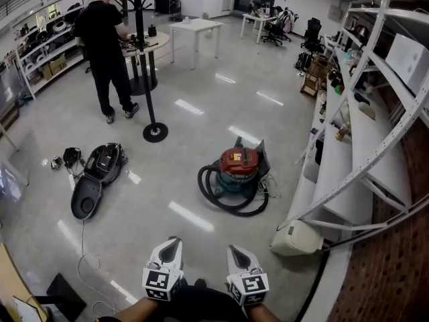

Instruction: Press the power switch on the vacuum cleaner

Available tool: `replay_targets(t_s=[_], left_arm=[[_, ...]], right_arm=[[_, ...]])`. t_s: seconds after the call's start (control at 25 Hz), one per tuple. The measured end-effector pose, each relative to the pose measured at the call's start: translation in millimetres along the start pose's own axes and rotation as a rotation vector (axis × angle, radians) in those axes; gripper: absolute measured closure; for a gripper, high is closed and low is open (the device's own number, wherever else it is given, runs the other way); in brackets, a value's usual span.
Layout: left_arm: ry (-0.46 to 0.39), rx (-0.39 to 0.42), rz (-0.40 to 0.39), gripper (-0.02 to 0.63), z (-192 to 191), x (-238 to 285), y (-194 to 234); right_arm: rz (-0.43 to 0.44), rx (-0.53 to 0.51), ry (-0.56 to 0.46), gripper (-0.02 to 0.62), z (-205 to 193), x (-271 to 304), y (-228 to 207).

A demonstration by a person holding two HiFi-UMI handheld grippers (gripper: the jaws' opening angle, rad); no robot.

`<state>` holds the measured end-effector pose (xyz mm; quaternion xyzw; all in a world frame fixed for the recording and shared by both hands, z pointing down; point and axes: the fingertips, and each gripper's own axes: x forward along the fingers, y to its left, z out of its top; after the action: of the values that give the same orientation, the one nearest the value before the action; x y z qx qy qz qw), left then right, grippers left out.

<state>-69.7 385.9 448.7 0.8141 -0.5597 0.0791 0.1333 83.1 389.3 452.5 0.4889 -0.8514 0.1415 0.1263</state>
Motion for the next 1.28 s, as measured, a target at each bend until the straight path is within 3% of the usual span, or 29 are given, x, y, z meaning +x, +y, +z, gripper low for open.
replay_targets(t_s=[0.24,0.48,0.76,1.08,1.28], left_arm=[[0.010,-0.014,-0.029,0.591,12,39,17],[0.032,0.000,-0.114,0.591,12,91,39],[0.083,-0.031,-0.133,0.591,9,154,99],[0.065,-0.040,-0.190,0.591,53,220,154],[0.113,-0.009,-0.259,0.591,65,251,172]], right_arm=[[-0.046,0.005,0.013,0.603,15,29,-18],[-0.116,0.037,0.060,0.603,12,70,-34],[-0.142,0.032,0.155,0.603,20,147,-44],[-0.209,0.037,0.162,0.603,77,221,-62],[-0.246,0.016,0.123,0.603,112,249,-71]])
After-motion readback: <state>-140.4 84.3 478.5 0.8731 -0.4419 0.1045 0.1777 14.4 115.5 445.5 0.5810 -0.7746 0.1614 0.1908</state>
